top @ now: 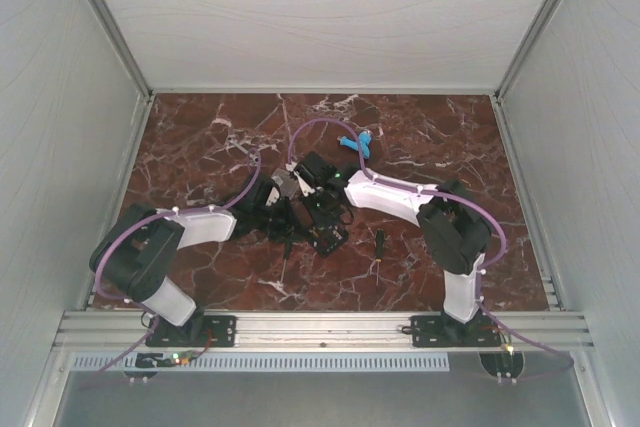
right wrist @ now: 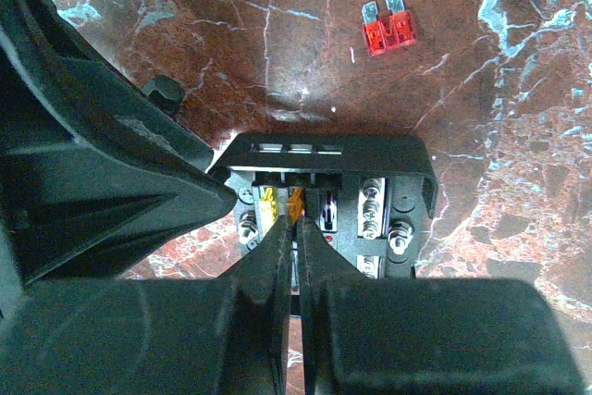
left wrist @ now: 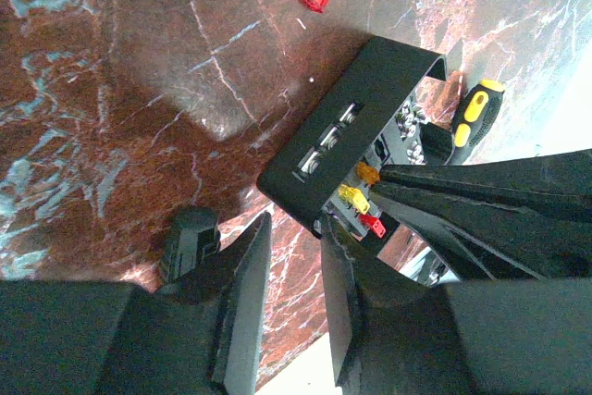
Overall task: Snap on the fuse box
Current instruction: Install the fuse at the fuse box base, then adjust the fuse box base at the center of the board.
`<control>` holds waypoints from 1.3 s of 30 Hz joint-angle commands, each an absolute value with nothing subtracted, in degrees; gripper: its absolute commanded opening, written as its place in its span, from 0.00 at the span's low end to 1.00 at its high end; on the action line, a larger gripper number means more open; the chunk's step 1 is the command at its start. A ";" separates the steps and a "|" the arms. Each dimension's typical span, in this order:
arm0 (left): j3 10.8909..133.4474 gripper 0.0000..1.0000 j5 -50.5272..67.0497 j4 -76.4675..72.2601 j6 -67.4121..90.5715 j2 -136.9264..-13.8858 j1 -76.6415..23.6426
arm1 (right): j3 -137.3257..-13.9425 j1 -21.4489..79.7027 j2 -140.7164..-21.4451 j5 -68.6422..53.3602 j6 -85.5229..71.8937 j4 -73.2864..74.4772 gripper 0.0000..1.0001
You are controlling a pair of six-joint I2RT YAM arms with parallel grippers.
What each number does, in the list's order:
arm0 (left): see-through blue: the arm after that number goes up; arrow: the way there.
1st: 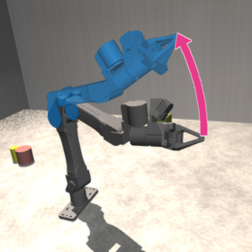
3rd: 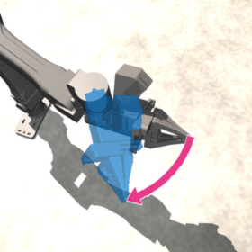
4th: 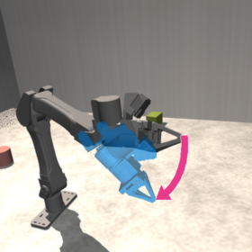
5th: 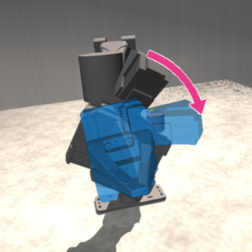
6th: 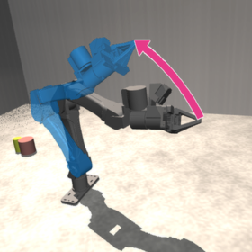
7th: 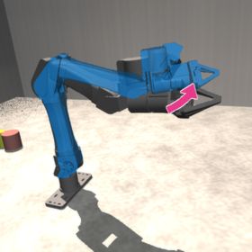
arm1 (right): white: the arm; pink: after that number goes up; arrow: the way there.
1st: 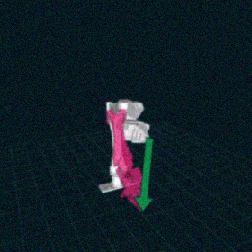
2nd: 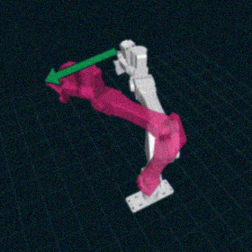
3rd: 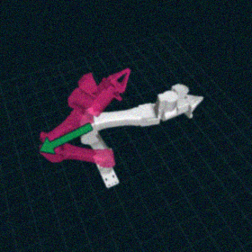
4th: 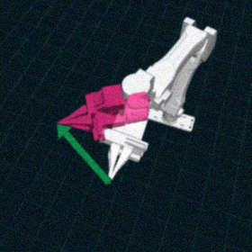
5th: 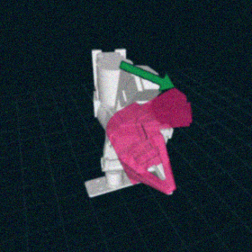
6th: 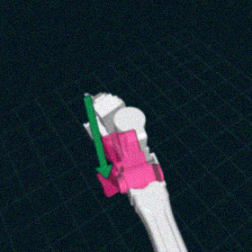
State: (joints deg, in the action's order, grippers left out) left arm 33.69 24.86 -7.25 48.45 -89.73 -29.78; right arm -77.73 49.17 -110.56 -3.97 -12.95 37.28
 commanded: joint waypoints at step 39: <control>34.28 0.35 23.51 -6.45 47.87 -85.95 -29.88 | -68.90 38.97 -97.29 -13.26 -16.72 30.06 0.21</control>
